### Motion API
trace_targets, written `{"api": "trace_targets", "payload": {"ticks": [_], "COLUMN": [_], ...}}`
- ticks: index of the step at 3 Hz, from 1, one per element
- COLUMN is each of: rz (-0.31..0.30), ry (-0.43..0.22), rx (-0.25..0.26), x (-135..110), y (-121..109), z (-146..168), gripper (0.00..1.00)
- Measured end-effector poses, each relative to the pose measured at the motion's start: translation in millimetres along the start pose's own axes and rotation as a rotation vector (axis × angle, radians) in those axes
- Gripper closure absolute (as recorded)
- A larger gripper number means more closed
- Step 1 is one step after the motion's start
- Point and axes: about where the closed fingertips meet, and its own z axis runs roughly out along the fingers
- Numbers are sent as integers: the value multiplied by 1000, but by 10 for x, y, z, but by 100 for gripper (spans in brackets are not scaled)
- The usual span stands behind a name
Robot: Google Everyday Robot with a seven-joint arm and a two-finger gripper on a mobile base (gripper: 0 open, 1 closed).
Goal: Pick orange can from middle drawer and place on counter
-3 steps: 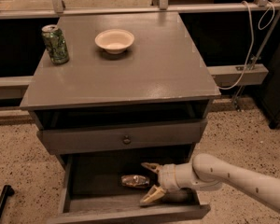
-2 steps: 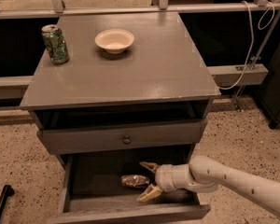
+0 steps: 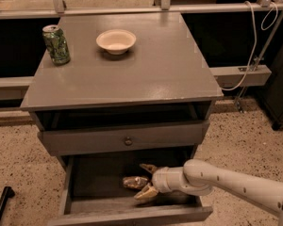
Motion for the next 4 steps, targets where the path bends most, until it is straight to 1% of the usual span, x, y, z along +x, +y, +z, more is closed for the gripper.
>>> {"api": "trace_targets", "payload": {"ticks": [1, 2, 3, 4], "rz": [-1, -8, -25, -66], "ry": [25, 40, 42, -88], "rx": [22, 38, 43, 49], "x": [130, 243, 302, 127], "y": [-37, -59, -64, -77], "z": [61, 73, 93, -27], "gripper": [20, 38, 62, 93]}}
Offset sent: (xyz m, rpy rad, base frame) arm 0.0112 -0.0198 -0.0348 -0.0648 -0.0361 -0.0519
